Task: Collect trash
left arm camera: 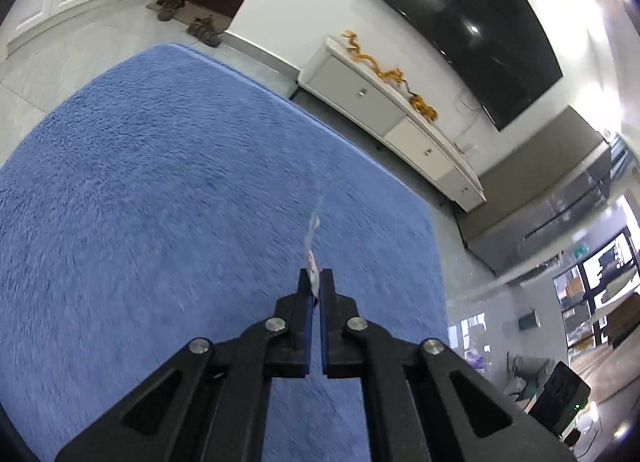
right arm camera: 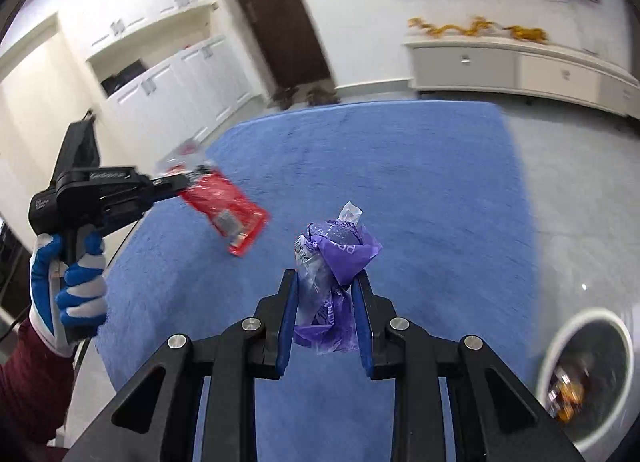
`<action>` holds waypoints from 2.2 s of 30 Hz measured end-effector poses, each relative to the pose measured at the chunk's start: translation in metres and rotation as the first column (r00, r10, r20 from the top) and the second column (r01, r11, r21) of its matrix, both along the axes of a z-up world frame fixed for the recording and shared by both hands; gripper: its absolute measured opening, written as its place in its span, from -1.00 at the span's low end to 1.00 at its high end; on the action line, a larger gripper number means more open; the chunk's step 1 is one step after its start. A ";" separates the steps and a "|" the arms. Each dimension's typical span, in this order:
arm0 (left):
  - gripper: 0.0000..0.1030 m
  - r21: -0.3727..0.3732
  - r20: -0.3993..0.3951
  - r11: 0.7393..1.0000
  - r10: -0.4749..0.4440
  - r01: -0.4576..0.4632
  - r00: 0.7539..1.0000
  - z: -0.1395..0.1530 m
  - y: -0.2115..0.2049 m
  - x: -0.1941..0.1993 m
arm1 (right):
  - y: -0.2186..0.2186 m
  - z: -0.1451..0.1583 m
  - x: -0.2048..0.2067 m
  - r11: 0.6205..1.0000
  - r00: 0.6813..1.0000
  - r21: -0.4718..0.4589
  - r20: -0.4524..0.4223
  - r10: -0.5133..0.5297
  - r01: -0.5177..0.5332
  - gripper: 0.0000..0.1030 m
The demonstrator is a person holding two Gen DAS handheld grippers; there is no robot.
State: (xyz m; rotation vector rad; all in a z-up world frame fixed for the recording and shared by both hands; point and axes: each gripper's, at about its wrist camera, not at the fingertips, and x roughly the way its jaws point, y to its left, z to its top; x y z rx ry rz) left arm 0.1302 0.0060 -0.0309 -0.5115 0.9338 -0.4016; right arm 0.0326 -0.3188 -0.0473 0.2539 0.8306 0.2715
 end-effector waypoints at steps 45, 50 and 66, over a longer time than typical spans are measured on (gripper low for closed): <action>-0.89 0.134 -0.133 0.701 -0.688 0.701 0.714 -0.061 -0.513 -0.085 | -0.321 -0.126 -0.145 0.742 0.740 0.058 -0.165 -0.652 0.668 -0.02; -0.89 0.233 -0.110 0.697 -0.674 0.678 0.731 -0.055 -0.484 -0.095 | -0.306 -0.116 -0.141 0.743 0.731 -0.053 -0.144 -0.667 0.667 0.11; -0.80 0.474 0.154 0.837 -0.384 0.273 0.910 0.015 -0.269 -0.114 | -0.148 0.007 -0.109 0.842 0.870 -0.221 0.154 -0.468 0.492 0.52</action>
